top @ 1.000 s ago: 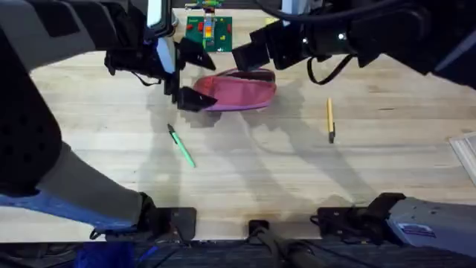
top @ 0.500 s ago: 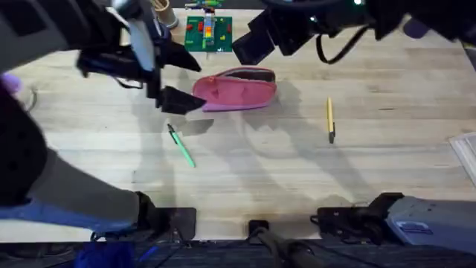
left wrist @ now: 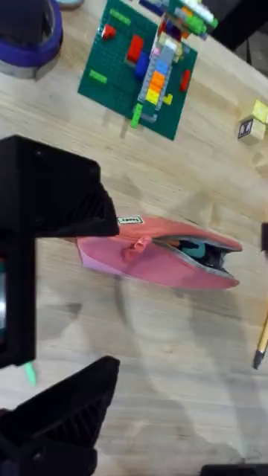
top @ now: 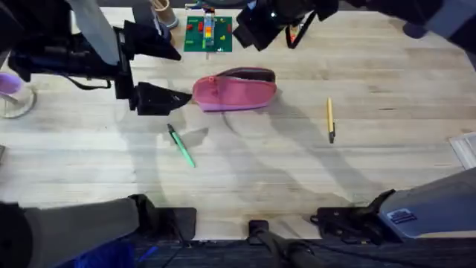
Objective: Unzip the bag, pick up the pens from the table one at a time and place them inside, then zip the bag closed.
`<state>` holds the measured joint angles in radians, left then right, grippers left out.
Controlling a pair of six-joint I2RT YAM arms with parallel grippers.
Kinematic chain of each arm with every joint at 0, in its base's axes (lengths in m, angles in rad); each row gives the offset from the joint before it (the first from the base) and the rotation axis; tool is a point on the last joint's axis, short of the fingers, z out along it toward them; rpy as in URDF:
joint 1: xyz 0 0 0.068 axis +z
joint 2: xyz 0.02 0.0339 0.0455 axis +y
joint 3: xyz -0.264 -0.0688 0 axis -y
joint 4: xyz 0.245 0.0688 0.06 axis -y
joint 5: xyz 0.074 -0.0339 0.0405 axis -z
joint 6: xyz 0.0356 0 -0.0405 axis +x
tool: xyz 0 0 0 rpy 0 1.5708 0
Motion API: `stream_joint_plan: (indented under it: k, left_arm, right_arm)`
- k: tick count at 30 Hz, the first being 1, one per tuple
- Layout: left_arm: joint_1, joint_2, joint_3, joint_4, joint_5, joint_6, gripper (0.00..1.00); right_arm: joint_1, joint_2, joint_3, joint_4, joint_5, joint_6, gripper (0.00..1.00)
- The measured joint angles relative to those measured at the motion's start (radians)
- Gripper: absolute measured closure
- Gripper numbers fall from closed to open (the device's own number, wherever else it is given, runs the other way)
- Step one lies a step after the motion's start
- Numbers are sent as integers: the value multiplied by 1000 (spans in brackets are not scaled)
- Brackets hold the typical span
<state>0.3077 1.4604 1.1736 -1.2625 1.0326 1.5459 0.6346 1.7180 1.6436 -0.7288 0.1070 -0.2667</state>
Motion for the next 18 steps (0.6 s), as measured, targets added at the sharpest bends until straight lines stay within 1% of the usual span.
stream_joint_plan:
  k: [2,6,10,13,18]
  left_arm:
    - [1,-22,0,-2,-13,0,7]
    - [1,-44,0,-2,-27,0,7]
    - [1,-44,0,-2,-35,0,7]
    - [1,-44,0,-2,-35,0,9]
    - [1,-44,0,-1,-35,0,8]
  right_arm:
    - [0,5,2,-34,-18,-66,971]
    - [0,6,2,-121,-88,-287,971]
    - [-1,31,6,-140,-135,-459,971]
    - [-4,74,7,-137,-153,-529,971]
    - [-10,150,7,-132,-160,-598,971]
